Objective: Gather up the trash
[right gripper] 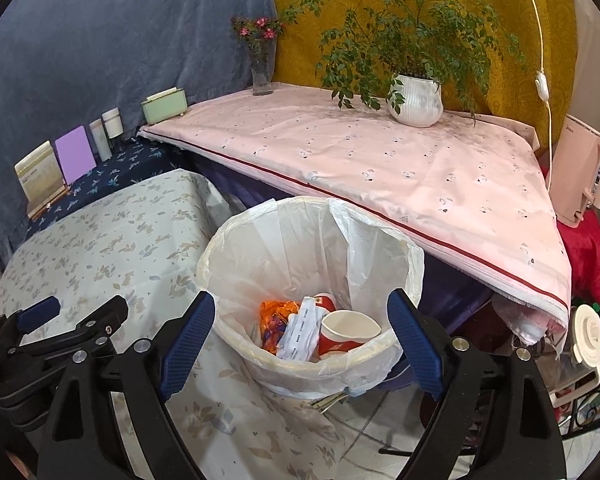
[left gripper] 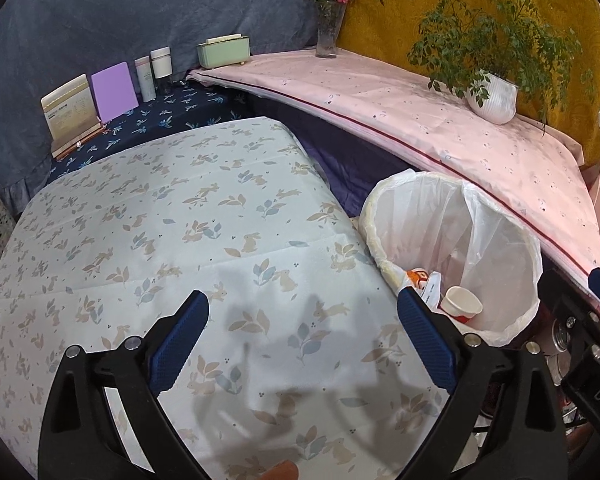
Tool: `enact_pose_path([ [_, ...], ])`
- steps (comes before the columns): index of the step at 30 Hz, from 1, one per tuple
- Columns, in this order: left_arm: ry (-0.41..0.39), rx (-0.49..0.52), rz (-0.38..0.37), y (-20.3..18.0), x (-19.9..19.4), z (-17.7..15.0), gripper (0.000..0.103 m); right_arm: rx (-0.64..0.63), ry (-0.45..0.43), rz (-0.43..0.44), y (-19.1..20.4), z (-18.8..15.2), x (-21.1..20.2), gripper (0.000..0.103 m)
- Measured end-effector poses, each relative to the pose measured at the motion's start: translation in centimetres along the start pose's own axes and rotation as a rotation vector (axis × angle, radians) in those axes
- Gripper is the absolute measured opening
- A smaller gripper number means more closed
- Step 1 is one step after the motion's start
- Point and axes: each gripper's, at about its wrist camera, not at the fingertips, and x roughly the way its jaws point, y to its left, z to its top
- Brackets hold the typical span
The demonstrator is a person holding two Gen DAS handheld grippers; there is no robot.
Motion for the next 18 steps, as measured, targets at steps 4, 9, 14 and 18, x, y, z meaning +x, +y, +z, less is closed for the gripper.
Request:
enact_pose_path([
  [4,0.013,0.010,0.003,0.0,0.2,-0.4,0.091,-0.028,0.024,-0.005,0.2,-0.2,0.2,0.090],
  [9,0.022,0.022,0.013,-0.2,0.2,-0.7,0.091,-0.029,0.025,-0.016,0.0,-0.6,0.2,0.090],
  [14,0.030,0.019,0.029,-0.2,0.4,-0.9,0.092,-0.023,0.036,-0.023,-0.4,-0.8,0.5,0.091],
  [18,0.041,0.019,0.035,-0.1,0.6,-1.2,0.092,-0.025,0.041,-0.023,-0.4,-1.0,0.6,0.095],
])
